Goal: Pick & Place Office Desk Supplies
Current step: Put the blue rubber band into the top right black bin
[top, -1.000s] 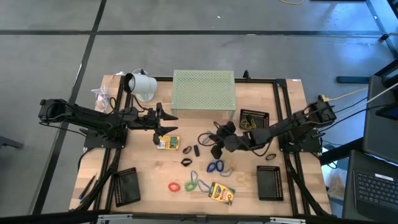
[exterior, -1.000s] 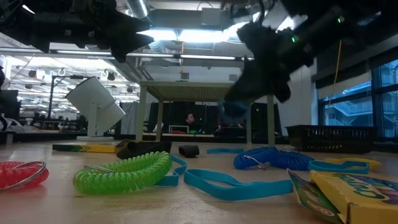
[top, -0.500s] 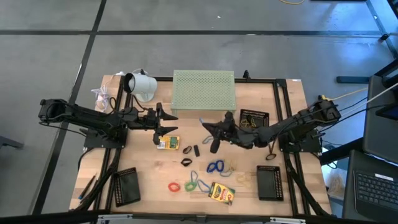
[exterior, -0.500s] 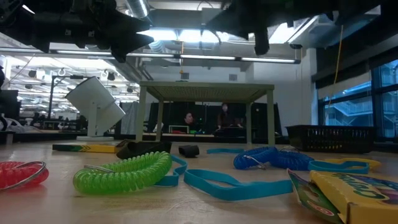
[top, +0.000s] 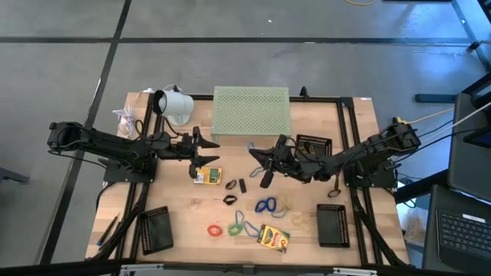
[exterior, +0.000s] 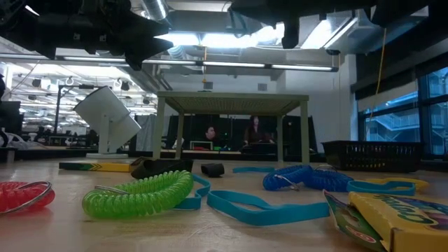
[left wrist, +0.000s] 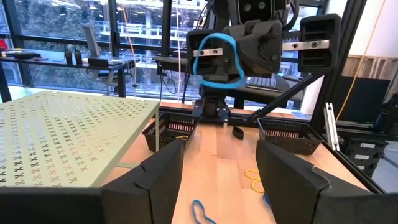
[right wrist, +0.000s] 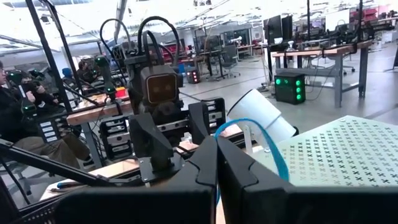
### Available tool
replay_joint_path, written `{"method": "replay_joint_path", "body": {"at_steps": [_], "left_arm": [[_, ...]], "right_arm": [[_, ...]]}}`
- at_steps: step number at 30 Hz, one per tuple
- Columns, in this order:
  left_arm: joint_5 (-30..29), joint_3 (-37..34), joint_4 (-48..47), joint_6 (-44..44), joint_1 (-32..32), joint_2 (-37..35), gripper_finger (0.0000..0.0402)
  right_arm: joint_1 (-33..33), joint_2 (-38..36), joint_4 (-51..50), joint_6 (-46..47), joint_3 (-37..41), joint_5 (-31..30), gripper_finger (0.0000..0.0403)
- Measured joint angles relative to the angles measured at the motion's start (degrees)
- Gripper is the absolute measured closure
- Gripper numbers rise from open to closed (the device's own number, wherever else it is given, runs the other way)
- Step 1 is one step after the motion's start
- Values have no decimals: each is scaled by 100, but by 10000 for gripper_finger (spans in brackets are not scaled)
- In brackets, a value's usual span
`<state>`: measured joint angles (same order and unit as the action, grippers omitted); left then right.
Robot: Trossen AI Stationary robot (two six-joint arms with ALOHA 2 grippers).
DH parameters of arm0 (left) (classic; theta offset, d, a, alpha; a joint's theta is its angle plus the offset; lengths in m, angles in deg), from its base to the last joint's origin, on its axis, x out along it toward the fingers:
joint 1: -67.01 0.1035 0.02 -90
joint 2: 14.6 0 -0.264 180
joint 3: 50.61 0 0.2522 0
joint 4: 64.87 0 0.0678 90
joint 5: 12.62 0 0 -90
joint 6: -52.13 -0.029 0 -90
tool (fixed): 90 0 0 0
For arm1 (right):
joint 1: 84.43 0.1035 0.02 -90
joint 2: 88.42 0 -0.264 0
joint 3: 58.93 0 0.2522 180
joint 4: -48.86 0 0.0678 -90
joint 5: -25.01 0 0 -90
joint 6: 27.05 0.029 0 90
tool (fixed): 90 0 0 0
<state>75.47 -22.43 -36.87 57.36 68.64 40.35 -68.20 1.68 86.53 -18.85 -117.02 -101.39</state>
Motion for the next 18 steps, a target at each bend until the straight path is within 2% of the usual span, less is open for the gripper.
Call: {"method": "replay_joint_path", "body": {"at_steps": [8,13,18], "left_arm": [[0,0,0,0,-1,1,203],[0,0,-2,1,0,1,203],[0,0,-17,0,-2,1,203]], "right_arm": [[0,-157,-414,-45,0,-96,403],[0,-921,-1961,338,0,-222,403],[0,-1909,-4325,1559,-2,-194,403]]}}
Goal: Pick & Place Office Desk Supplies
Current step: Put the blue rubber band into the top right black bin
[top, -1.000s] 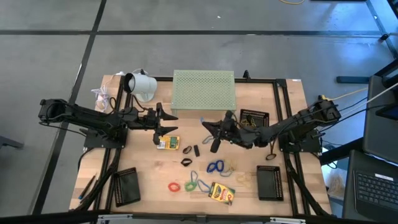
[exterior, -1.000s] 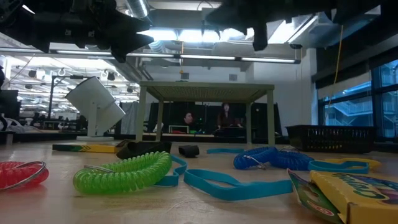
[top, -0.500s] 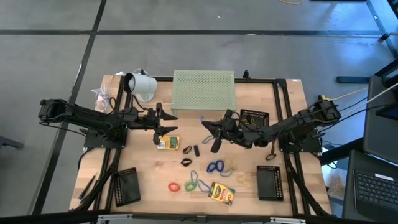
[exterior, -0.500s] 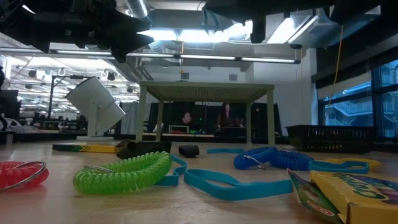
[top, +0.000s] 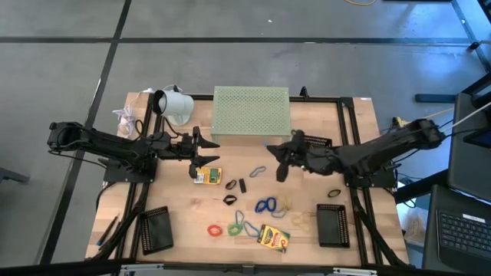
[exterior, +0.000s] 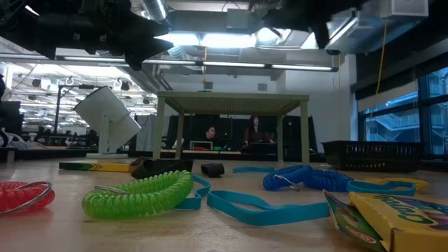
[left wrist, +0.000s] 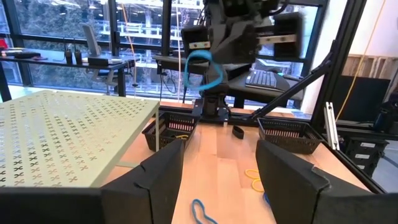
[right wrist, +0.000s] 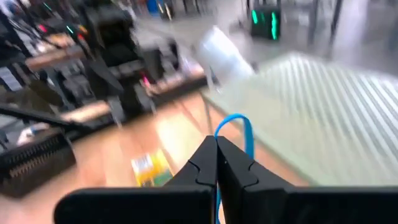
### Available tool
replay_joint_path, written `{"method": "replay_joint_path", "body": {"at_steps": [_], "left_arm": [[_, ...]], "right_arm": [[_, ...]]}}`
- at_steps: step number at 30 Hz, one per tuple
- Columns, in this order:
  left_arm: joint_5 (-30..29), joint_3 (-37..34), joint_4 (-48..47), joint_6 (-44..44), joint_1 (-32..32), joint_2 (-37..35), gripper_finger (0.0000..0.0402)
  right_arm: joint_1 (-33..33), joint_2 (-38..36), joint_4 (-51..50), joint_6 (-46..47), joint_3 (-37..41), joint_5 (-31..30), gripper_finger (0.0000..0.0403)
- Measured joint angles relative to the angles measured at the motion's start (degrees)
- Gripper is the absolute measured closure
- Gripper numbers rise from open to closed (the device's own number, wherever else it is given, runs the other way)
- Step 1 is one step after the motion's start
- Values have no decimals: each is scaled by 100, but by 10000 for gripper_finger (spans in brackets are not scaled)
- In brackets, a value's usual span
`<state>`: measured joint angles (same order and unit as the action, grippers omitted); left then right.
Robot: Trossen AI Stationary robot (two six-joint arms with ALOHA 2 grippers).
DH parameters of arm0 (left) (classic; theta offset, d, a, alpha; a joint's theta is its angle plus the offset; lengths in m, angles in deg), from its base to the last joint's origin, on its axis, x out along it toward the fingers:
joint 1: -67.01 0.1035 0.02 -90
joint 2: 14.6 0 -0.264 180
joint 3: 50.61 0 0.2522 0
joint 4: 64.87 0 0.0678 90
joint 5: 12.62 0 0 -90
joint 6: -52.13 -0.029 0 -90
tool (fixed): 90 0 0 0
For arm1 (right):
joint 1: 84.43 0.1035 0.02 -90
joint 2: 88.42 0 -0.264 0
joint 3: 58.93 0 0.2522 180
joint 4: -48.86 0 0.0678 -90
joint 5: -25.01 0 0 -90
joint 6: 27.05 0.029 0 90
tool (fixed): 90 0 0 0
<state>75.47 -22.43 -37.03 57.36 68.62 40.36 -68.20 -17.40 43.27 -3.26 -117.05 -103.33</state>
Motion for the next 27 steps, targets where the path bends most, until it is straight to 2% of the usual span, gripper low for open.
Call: {"method": "replay_joint_path", "body": {"at_steps": [7,15,20,27], "left_arm": [[0,0,-27,1,2,0,203],[0,0,-27,1,1,0,203],[0,0,-59,0,-1,0,203],[0,0,-71,1,-1,2,203]], "right_arm": [[0,-911,-2971,2155,0,23,403],[0,-895,-5255,3903,0,12,403],[-4,-783,-5985,4732,0,-17,403],[-134,-656,-6208,5458,0,-74,403]]}}
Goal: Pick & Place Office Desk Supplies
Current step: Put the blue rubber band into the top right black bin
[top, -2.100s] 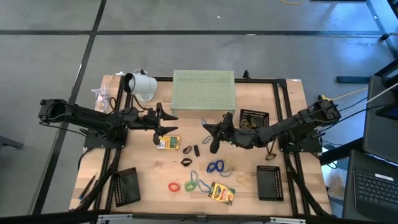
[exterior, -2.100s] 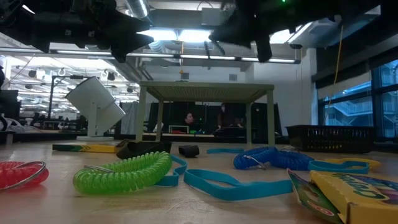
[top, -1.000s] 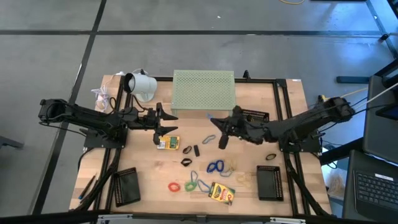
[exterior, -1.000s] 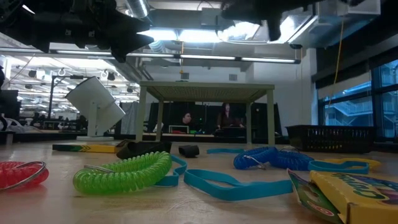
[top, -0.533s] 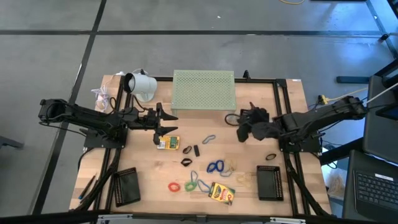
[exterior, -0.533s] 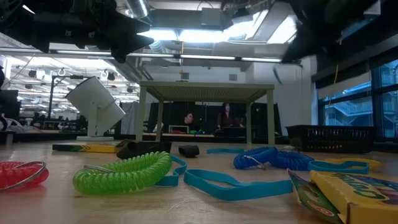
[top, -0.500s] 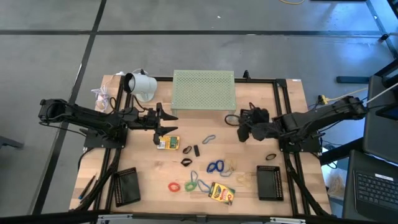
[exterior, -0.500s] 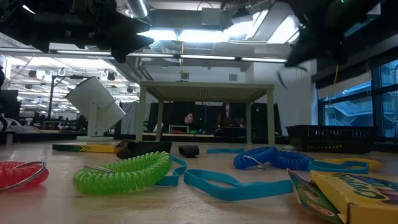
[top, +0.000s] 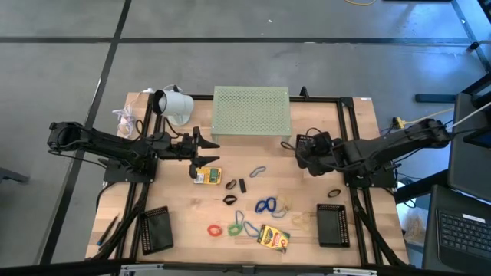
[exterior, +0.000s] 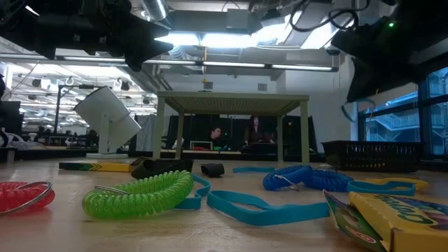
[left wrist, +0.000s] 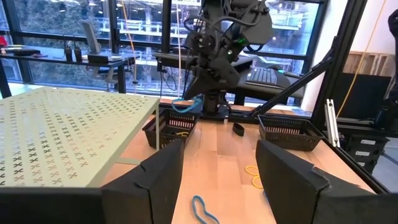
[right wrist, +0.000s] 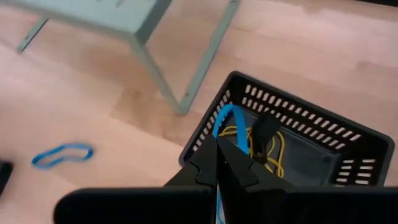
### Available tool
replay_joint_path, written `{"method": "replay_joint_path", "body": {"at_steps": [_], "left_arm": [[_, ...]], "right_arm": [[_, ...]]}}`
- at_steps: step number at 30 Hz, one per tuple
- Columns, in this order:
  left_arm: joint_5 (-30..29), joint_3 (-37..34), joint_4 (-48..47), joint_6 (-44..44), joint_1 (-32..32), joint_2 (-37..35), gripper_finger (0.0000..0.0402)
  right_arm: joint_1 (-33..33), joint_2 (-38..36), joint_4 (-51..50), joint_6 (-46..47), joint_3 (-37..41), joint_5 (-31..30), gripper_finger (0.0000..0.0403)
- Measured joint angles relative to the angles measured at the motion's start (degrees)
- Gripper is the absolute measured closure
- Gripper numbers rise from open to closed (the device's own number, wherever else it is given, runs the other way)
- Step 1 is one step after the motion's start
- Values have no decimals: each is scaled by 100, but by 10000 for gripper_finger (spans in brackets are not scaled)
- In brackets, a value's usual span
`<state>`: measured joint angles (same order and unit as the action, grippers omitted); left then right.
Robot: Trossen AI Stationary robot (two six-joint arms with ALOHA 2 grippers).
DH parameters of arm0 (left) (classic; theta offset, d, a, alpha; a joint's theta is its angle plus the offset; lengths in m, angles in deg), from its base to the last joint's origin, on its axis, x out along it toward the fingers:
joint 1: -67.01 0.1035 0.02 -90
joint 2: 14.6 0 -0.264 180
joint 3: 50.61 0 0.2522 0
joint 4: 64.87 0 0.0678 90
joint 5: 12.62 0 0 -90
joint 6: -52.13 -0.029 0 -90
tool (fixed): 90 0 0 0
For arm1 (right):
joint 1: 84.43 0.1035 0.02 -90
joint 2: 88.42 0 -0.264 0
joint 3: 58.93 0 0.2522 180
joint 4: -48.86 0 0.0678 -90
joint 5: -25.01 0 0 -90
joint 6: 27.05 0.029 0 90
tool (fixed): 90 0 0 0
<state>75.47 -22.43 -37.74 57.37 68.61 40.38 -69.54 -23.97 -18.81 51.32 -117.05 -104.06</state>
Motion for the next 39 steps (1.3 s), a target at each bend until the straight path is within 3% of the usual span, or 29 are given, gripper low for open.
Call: {"method": "replay_joint_path", "body": {"at_steps": [12,29,39], "left_arm": [[0,0,1,7,1,0,203],[0,0,0,4,1,0,203],[0,0,0,3,2,0,203]], "right_arm": [[-604,463,-14,45,0,232,394],[-767,489,-15,19,0,202,225],[-685,489,496,-339,0,1123,200]]}}
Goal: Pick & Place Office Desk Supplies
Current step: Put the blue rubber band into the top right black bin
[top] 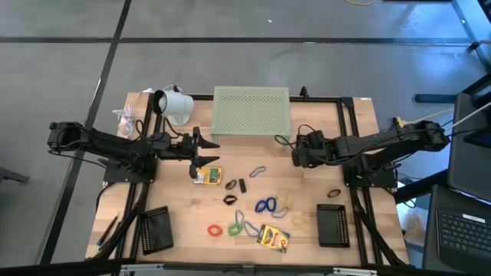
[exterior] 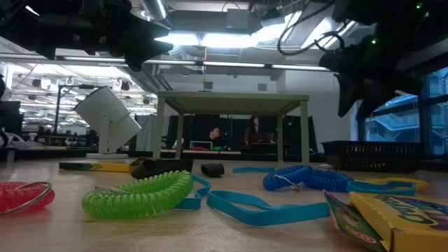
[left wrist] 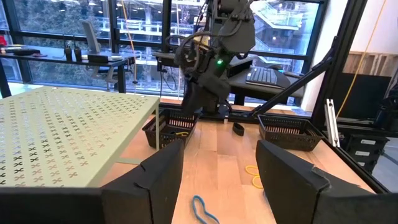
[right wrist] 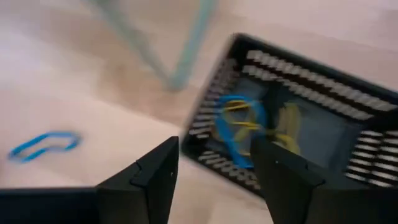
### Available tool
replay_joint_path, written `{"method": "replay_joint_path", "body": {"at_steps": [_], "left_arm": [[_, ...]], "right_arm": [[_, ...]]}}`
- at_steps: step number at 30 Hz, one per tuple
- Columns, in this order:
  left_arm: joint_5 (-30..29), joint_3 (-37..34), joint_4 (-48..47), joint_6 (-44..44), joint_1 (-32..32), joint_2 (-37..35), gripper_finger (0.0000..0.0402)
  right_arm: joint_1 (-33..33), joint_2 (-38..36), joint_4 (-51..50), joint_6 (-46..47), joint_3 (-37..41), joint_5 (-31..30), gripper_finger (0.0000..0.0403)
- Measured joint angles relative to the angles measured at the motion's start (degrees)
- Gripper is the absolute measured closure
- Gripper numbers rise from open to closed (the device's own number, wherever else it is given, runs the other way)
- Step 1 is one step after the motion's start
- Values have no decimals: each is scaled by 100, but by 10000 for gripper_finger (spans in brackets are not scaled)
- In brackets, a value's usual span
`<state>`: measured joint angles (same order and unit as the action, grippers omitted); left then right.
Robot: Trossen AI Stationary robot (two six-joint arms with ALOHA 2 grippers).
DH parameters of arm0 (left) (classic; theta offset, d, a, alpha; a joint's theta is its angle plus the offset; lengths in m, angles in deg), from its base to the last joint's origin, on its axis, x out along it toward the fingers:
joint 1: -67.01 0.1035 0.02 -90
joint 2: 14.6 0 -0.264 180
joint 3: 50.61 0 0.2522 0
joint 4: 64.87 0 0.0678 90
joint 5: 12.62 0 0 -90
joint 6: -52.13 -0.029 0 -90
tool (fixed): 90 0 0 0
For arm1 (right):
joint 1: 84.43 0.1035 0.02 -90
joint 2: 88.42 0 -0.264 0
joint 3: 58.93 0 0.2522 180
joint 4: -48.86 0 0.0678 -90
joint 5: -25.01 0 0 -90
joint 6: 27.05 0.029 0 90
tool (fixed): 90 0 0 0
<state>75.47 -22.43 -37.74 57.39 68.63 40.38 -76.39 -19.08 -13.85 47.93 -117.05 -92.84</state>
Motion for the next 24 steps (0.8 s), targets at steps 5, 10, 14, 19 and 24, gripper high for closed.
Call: {"method": "replay_joint_path", "body": {"at_steps": [5,10,14,19,24], "left_arm": [[0,0,0,0,-1,0,203],[2,0,2,0,-2,0,203],[1,0,0,0,-1,0,203],[0,0,-33,0,0,0,203],[2,0,-40,4,-1,0,203]], "right_arm": [[270,0,1681,-1308,0,12,199],[517,5,3293,-2653,0,244,199],[645,192,4023,-3401,0,302,199],[677,824,4911,-4043,0,301,199],[675,1555,5627,-4731,0,325,199]]}}
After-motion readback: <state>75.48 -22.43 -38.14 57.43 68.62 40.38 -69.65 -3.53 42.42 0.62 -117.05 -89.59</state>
